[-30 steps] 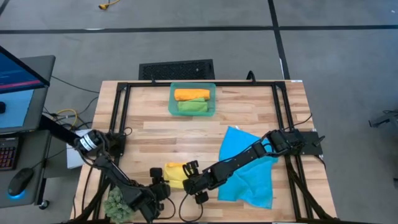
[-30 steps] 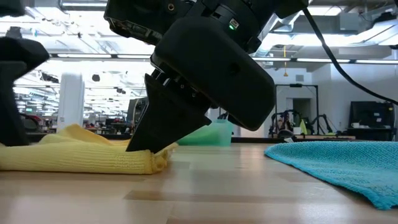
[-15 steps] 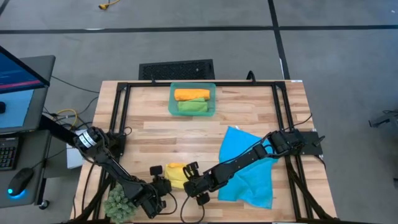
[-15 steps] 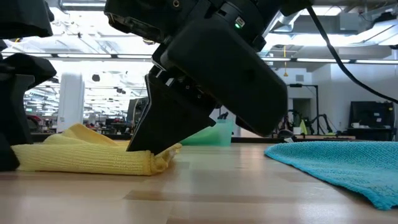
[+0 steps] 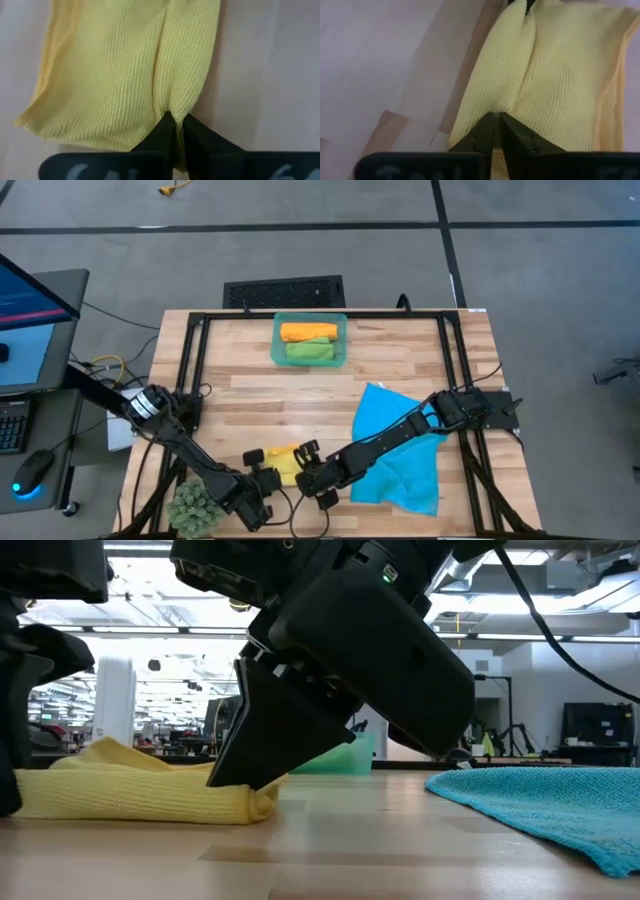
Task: Roll microfiber towels into tight, uniform cylinder then place into a basket
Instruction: Fold the yellow towel
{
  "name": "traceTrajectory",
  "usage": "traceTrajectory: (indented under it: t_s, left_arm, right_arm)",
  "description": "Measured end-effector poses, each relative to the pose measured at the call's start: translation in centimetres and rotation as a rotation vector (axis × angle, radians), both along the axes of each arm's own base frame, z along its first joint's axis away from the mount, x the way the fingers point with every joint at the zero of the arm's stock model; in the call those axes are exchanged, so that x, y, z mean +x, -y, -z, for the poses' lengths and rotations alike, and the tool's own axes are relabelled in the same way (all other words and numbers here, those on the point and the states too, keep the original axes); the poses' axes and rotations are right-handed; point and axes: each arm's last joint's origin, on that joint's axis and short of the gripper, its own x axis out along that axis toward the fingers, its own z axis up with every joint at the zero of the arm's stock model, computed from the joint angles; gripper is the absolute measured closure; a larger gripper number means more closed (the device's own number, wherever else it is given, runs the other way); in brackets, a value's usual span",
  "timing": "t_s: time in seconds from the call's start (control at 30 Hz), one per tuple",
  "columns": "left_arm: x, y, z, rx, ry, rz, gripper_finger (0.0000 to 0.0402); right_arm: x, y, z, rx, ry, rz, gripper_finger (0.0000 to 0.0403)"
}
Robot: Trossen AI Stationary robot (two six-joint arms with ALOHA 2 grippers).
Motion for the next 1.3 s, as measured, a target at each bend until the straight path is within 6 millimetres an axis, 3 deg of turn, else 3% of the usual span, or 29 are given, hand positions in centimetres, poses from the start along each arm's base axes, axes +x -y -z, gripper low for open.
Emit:
traceTrajectory:
  t_s: [0.23, 0.37, 0.57, 0.73, 0.9, 1.1, 1.3]
  left_arm:
    - [1.1, -0.1, -0.6, -0.106, -0.042, -0.049, 0.0391]
    - [1.1, -0.2, -0.6, -0.128, -0.054, -0.074, 0.0392]
    - [1.0, 0.0, -0.8, -0.214, -0.1, -0.124, 0.0394]
    - [1.2, 0.5, -1.6, -0.327, -0.09, -0.108, 0.0394]
    - [1.7, 0.8, -2.1, -0.433, -0.09, -0.086, 0.0394]
    - [1.8, 0.8, -2.2, -0.439, -0.079, -0.1, 0.0394]
    - [1.8, 0.8, -2.3, -0.433, -0.068, -0.104, 0.0394]
  right_arm:
    - [0.0, -1.0, -2.5, -0.047, -0.087, -0.052, 0.029]
    - [-0.5, -1.8, -4.4, -0.079, -0.14, -0.071, 0.0292]
    - [-2.5, -3.8, -4.8, -0.165, -0.193, -0.106, 0.0303]
    - [-3.8, -5.8, -4.9, -0.288, -0.111, -0.101, 0.0308]
    - [-3.5, -7.4, -5.6, -0.284, 0.022, -0.162, 0.0308]
    - [-1.9, -7.4, -6.1, -0.158, 0.102, -0.257, 0.0308]
    - [-1.2, -5.4, -4.9, -0.081, 0.03, -0.228, 0.0308]
